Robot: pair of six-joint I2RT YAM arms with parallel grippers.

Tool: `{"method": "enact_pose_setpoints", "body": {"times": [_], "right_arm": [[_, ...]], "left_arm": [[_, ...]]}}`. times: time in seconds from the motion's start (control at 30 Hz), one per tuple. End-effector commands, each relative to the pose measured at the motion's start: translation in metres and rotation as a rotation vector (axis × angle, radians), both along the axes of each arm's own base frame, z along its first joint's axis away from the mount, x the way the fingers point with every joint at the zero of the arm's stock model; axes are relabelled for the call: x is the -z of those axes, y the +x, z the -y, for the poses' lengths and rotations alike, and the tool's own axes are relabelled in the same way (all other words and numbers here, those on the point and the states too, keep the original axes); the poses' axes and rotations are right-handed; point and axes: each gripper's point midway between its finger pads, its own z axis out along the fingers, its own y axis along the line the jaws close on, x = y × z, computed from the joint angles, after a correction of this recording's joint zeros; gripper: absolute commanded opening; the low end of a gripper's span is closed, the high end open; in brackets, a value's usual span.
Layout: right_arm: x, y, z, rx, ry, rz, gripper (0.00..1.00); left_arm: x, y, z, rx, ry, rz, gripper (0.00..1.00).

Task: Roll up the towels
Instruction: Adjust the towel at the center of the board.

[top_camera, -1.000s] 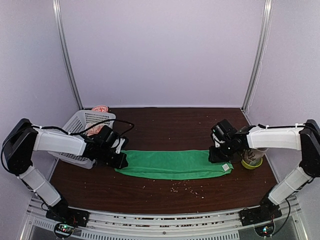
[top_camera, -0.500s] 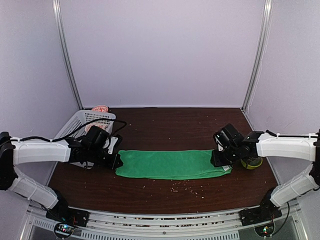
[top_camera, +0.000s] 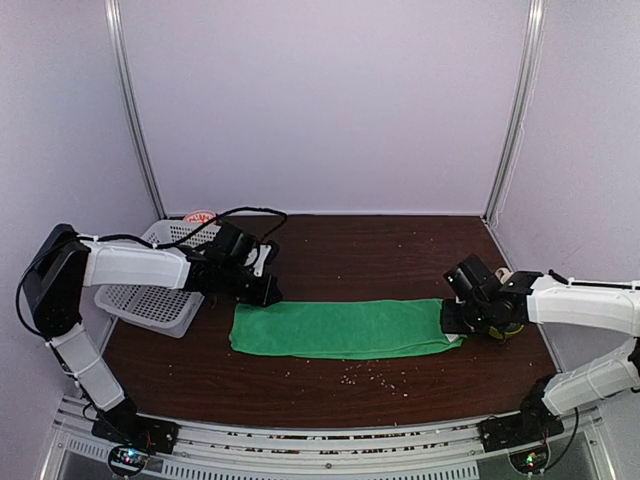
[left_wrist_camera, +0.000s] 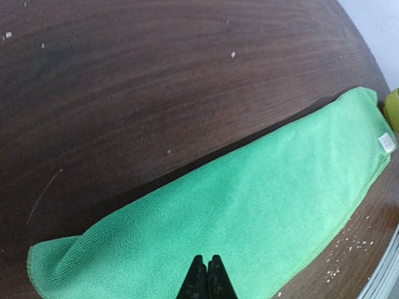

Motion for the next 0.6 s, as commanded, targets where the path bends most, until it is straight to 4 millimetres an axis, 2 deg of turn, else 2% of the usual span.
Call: {"method": "enact_pose_setpoints", "body": {"times": [0.0, 0.17, 0.4, 0.57], "right_arm": [[-0.014, 0.004, -0.009, 0.027, 0.096, 0.064, 0.39], [-0.023, 0.008, -0.008, 0.039, 0.091, 0.087, 0.39], [-0.03, 0.01, 0.001, 0.089, 0.07, 0.107, 0.43], [-0.024, 0.008, 0.009, 0.147, 0.045, 0.086, 0.48]], "left_arm": [[0.03, 0.001, -0.003, -0.032, 0.058, -0.056, 0.0], [0.065, -0.004, -0.033, -0.13, 0.196, -0.104, 0.0], [0.093, -0.02, -0.083, -0.244, 0.397, -0.147, 0.0], [0.099, -0.021, -0.122, -0.362, 0.542, -0.163, 0.0]]}}
